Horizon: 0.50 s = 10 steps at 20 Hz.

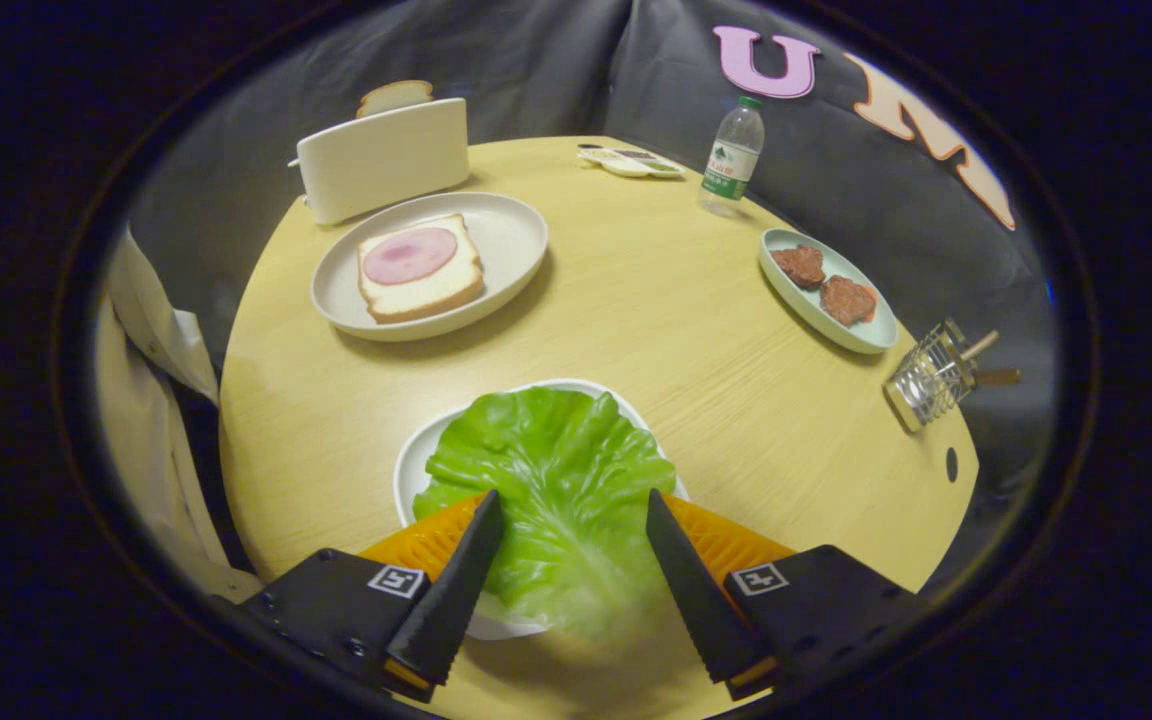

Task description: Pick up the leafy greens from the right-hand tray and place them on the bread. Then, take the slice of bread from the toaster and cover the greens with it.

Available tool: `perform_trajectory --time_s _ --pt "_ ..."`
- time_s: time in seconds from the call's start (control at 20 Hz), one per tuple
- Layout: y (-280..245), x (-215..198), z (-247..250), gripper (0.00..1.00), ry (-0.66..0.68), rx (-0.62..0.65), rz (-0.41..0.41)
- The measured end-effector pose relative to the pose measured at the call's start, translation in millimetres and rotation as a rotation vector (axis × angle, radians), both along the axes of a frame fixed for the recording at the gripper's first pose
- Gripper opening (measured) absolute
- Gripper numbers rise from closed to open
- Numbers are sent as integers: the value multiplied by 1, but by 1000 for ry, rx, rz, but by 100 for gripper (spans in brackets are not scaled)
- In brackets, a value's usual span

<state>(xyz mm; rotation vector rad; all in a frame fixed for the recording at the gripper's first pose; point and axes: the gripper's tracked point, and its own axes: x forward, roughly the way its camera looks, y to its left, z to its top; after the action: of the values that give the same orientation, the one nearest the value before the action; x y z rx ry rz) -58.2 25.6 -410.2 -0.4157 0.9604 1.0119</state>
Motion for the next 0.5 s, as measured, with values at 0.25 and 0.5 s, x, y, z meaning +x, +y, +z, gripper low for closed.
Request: perform_trajectory --time_s 0.25,0.5 --pt "1 -11 -5 77 89 15 -52" --pt "6 -17 1 39 84 -5 -31"
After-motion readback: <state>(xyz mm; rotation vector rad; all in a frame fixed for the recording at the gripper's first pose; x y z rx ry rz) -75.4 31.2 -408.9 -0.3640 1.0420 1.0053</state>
